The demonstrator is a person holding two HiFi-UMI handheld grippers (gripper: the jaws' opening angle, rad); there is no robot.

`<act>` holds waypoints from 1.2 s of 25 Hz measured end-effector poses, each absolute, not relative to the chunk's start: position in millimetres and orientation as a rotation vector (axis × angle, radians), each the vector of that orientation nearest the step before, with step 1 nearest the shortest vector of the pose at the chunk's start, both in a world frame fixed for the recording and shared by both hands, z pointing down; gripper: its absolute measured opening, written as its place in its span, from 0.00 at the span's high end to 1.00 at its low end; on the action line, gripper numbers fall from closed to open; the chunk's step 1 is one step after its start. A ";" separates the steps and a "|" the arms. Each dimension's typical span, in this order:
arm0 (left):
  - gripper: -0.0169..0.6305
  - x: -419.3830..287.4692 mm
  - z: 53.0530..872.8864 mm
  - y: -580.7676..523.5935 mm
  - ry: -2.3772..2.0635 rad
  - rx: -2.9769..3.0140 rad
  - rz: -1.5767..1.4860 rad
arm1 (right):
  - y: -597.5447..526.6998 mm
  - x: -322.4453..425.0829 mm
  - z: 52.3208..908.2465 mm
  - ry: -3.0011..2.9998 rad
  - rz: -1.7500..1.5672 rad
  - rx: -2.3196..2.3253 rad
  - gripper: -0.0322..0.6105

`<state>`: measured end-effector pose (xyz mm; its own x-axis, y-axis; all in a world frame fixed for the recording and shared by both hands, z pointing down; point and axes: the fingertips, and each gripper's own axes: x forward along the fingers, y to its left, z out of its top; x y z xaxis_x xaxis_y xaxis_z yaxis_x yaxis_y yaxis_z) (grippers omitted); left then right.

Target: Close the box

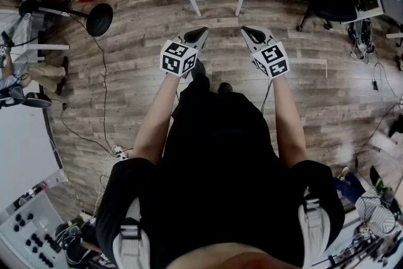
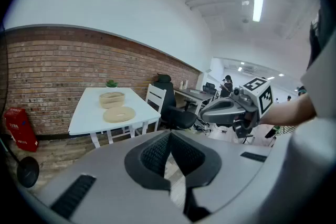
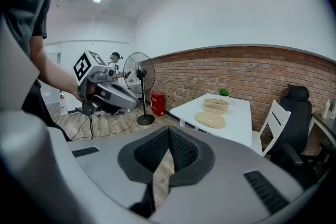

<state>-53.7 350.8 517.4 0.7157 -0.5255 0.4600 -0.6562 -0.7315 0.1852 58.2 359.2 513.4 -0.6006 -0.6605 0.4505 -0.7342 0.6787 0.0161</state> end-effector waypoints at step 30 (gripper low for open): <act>0.95 -76.4 502.0 305.6 -0.942 2.610 0.486 | 320.6 43.5 505.6 -2.500 0.305 1.185 0.95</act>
<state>-76.4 305.6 502.0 0.7245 -0.5483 0.4177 -0.6583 -0.7301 0.1834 43.5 320.6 505.6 -0.5855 -0.7022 0.4051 -0.7790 0.6256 -0.0416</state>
